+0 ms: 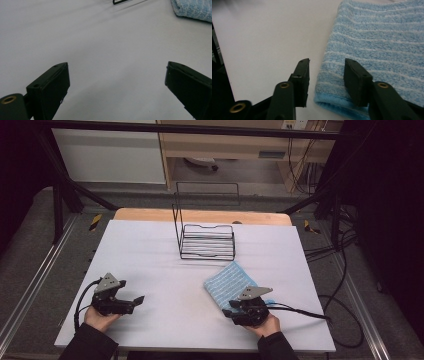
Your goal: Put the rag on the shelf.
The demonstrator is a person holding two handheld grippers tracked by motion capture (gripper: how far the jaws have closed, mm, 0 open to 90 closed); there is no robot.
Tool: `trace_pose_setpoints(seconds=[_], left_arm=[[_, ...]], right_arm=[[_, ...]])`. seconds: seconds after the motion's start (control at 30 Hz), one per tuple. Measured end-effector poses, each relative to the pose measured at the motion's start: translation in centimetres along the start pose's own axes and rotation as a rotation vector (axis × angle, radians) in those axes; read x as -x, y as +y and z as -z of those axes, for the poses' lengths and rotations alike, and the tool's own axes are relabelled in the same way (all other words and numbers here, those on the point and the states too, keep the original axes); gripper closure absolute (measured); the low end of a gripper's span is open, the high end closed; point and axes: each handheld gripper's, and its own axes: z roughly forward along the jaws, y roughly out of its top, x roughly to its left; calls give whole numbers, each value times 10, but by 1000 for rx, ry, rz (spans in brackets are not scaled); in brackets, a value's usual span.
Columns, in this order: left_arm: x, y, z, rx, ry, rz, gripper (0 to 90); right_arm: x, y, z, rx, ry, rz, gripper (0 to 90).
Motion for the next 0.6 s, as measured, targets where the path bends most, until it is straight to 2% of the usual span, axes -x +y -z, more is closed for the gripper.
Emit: trace_pose_setpoints(seconds=[0.07, 0.13, 0.23, 0.4, 0.6], left_arm=[[0, 0, 0, -3, 1, 1, 59], [-1, 0, 0, -3, 1, 3, 59], [-1, 0, -1, -7, 2, 9, 59], [-1, 0, -1, -9, 3, 9, 59], [-1, 0, -1, -9, 1, 10, 59]], right_arm=[[0, -1, -3, -16, 9, 6, 649], [-1, -4, -7, -28, -11, 31, 708], [-1, -4, -8, -33, -19, 41, 745], [1, -4, -10, -43, -31, 63, 858], [3, 0, -9, -54, -17, 47, 882]])
